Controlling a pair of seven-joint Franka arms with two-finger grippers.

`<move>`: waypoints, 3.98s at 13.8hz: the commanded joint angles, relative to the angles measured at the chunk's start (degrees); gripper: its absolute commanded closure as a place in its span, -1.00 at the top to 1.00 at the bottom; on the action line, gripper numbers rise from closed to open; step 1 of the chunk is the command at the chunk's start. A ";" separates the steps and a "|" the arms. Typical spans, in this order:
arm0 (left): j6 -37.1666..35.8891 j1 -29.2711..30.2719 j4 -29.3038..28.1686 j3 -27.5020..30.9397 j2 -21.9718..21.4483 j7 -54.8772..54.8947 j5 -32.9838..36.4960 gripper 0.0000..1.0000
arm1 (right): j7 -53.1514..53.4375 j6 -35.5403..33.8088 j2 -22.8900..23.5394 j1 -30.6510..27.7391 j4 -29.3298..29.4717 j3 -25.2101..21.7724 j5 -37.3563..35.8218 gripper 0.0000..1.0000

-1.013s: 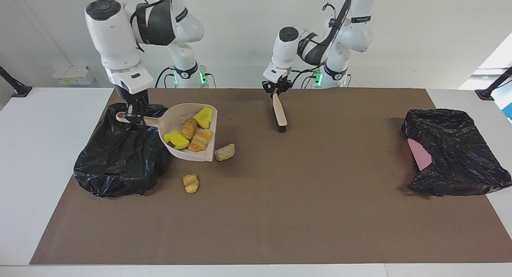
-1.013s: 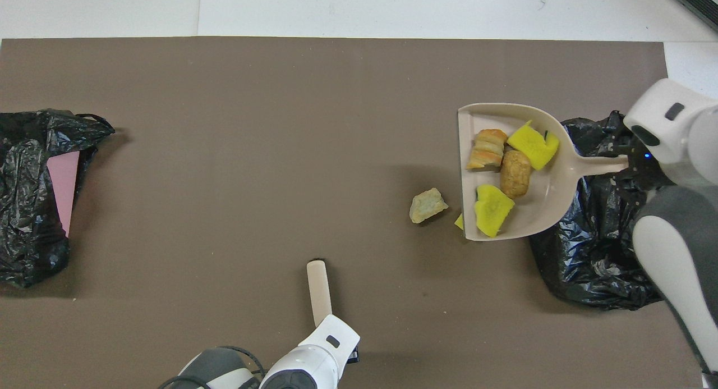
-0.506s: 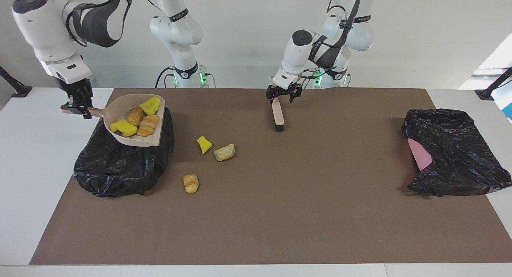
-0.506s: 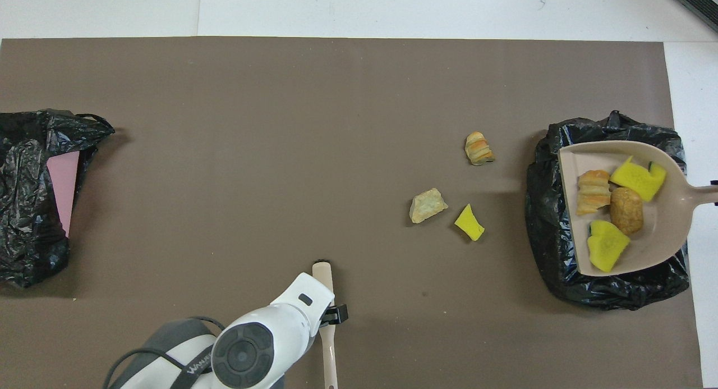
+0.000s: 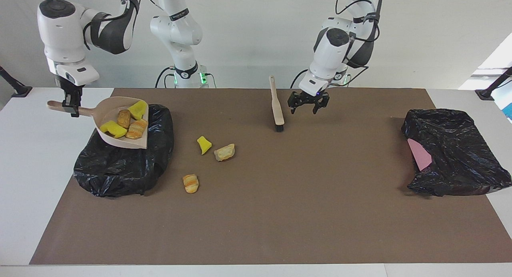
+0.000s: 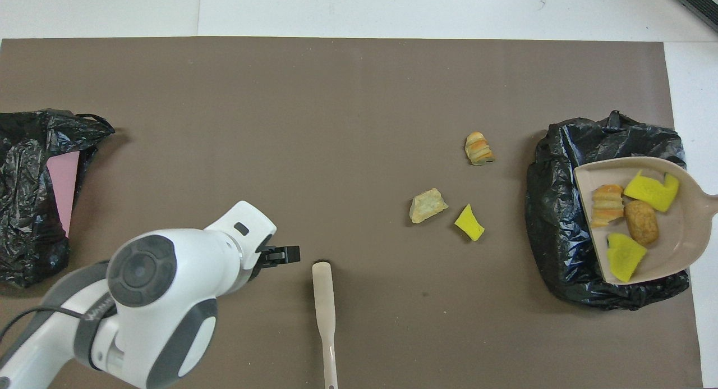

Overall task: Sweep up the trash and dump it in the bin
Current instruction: 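Tilt the dustpan with the right gripper to dump debris into the bag, then bring the dustpan back and set it down on the mat with the right gripper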

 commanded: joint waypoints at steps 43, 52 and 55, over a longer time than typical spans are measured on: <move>-35.10 25.61 36.67 0.88 9.95 32.00 8.37 1.00 | 40.60 -28.59 1.69 16.75 15.21 9.10 -18.82 -1.00; -34.84 25.70 36.67 0.96 9.60 31.82 8.28 1.00 | 89.19 -37.80 22.14 24.45 36.20 22.47 -3.93 -1.00; -34.75 25.70 36.67 0.96 9.60 31.82 8.28 1.00 | 106.78 -39.40 31.47 29.48 46.41 22.74 -1.58 -1.00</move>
